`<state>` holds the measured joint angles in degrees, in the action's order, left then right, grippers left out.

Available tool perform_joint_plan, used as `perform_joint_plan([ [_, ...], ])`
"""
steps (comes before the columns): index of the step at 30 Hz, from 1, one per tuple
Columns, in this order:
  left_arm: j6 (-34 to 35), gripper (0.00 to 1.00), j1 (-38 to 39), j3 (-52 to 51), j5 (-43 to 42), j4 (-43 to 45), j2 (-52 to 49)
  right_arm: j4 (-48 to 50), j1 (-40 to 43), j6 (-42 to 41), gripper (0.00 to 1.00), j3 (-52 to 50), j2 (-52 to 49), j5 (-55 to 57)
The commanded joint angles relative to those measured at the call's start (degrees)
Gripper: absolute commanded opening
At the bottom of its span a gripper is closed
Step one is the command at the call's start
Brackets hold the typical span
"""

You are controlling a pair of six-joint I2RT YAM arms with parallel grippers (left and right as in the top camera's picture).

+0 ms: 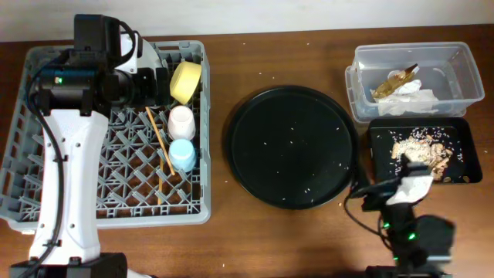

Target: Sort waste into correct bins and load items into the dishwasher rack

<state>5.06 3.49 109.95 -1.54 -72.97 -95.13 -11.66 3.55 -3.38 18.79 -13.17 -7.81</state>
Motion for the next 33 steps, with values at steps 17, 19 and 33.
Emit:
perform_joint_plan([
  [17,-0.61,0.99,-0.44,0.24,1.11,0.31,0.26,8.02,-5.14,-0.02,0.98,-18.47,12.81,-0.76],
  [19,-3.85,0.99,-0.42,-2.99,1.27,5.62,3.58,8.02,-5.14,-0.02,0.98,-18.47,12.81,-0.76],
  [33,-4.94,0.99,-11.5,-109.5,-0.63,71.69,88.48,8.02,-5.14,-0.02,0.98,-18.47,12.81,-0.76],
])
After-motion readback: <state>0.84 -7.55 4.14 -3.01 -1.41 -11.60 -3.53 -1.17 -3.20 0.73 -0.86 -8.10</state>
